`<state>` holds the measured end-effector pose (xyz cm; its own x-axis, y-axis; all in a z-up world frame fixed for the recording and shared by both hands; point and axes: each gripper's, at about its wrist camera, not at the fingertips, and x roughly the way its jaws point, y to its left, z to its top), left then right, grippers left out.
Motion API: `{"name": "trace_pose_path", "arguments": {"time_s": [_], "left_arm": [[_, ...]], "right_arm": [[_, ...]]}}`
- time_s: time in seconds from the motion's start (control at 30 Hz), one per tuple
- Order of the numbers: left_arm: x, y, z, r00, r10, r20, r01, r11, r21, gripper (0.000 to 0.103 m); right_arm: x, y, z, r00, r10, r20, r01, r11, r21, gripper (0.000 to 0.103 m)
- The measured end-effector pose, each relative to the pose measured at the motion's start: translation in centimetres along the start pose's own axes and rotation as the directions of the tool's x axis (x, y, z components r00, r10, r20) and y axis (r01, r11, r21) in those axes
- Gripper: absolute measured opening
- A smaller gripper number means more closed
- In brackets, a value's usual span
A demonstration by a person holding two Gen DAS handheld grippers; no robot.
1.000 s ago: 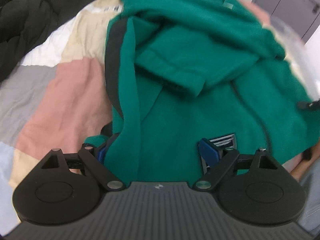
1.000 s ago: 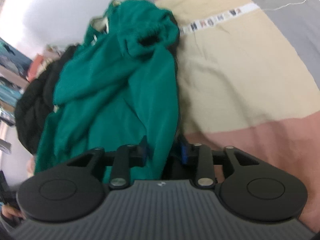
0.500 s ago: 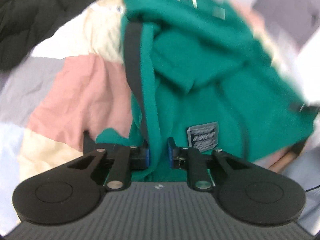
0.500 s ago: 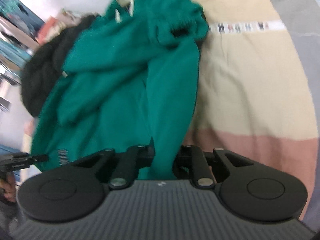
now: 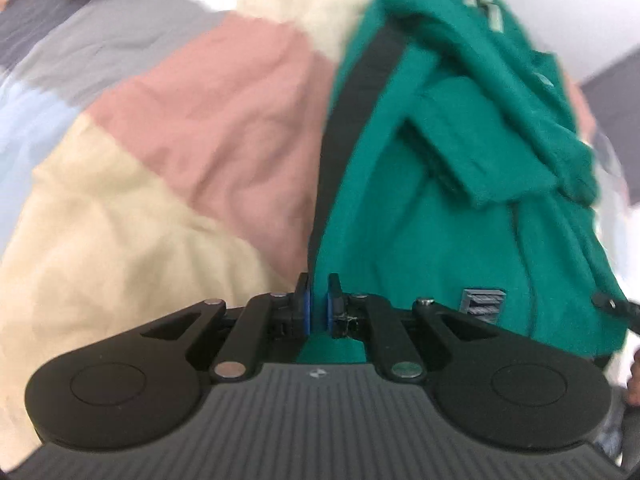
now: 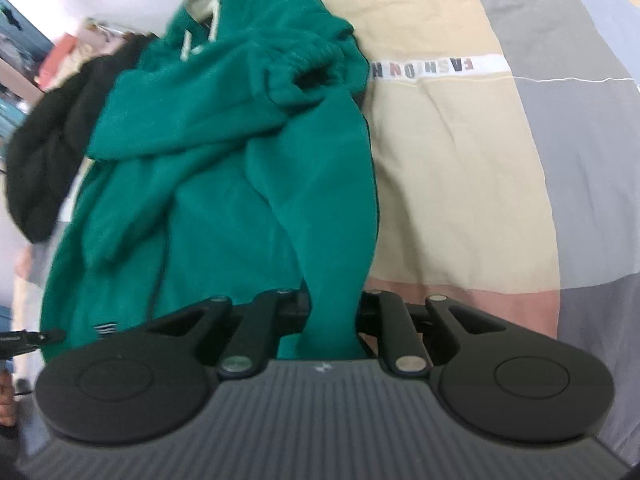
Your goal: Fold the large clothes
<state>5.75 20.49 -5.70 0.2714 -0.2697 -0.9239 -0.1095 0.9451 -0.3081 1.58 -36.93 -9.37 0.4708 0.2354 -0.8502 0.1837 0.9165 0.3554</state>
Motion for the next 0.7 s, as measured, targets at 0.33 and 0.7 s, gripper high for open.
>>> {"name": "trace_pose_path", "arguments": {"time_s": [0.33,0.7], "left_arm": [[-1.2,-2.1,-0.9,0.997,0.057,0.06,-0.065,0.99,0.128,0.028],[-7.6,-8.2,-2.2,0.939,-0.012,0.343,-0.091,0.954,0.284,0.078]], "right_arm": [[0.6,-0.5,0.3,0.999,-0.042,-0.028,0.043,0.998,0.041,0.039],[-3.3,2.0,2.4,0.989,-0.041,0.143,0.043,0.999,-0.008,0.067]]}}
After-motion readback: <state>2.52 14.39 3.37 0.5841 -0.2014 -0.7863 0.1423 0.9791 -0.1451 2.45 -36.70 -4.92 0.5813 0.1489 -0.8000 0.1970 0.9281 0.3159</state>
